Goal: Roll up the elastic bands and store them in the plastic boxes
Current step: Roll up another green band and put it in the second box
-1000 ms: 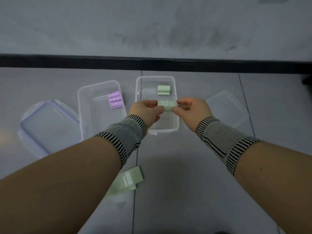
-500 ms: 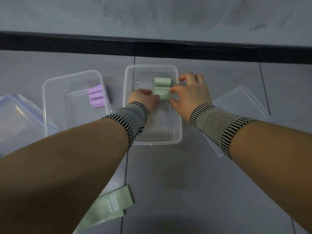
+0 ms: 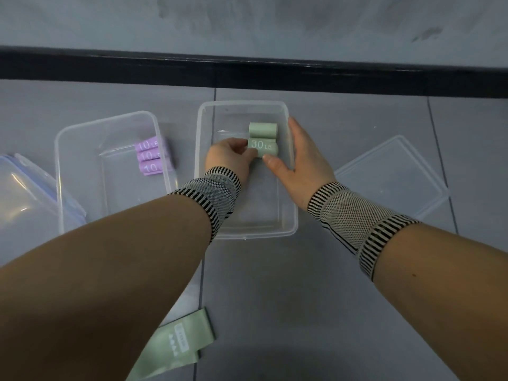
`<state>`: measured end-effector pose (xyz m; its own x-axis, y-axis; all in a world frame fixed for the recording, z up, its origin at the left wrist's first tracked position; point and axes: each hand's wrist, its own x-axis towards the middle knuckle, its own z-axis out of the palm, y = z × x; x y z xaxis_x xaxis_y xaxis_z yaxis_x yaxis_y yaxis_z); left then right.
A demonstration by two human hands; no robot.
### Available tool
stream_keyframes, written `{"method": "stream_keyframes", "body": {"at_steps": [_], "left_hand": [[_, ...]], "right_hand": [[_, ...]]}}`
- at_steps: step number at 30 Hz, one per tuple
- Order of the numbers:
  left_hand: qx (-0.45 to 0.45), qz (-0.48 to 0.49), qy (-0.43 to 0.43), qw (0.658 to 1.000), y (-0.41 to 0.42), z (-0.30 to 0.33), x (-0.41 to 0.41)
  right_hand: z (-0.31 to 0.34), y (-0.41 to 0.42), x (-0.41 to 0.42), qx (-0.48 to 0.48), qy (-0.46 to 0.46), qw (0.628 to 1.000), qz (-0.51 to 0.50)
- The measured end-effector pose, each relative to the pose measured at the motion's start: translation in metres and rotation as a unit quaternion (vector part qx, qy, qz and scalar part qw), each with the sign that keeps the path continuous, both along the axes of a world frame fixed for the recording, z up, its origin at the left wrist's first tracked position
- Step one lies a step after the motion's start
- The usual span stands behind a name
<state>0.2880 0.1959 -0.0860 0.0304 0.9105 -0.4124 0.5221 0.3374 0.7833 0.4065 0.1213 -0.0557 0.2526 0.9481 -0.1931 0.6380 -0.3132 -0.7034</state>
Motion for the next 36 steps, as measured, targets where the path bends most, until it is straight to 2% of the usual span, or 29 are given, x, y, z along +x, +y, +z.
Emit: {"method": "stream_keyframes", "body": {"at_steps": [5, 14, 24, 30, 36], "left_hand": [[0.044, -0.023, 0.004, 0.999, 0.001, -0.003, 0.0], [0.112, -0.091, 0.079, 0.986, -0.001, -0.005, 0.002], [0.113, -0.091, 0.123, 0.982, -0.004, -0.007, 0.003], [0.09, -0.072, 0.113, 0.987, -0.006, -0.006, 0.002], [0.108, -0.105, 0.124, 0.981, -0.009, -0.009, 0.003]], "right_hand": [[-0.004, -0.006, 0.0, -0.004, 0.042, 0.999, -0.012], [-0.005, -0.006, 0.003, -0.013, 0.026, 1.0, -0.008], [-0.005, -0.005, 0.003, -0.021, 0.011, 1.0, -0.011], [-0.004, -0.005, 0.001, -0.023, 0.016, 1.0, -0.014], [-0.001, -0.006, 0.001, -0.023, 0.003, 1.0, -0.013]]}}
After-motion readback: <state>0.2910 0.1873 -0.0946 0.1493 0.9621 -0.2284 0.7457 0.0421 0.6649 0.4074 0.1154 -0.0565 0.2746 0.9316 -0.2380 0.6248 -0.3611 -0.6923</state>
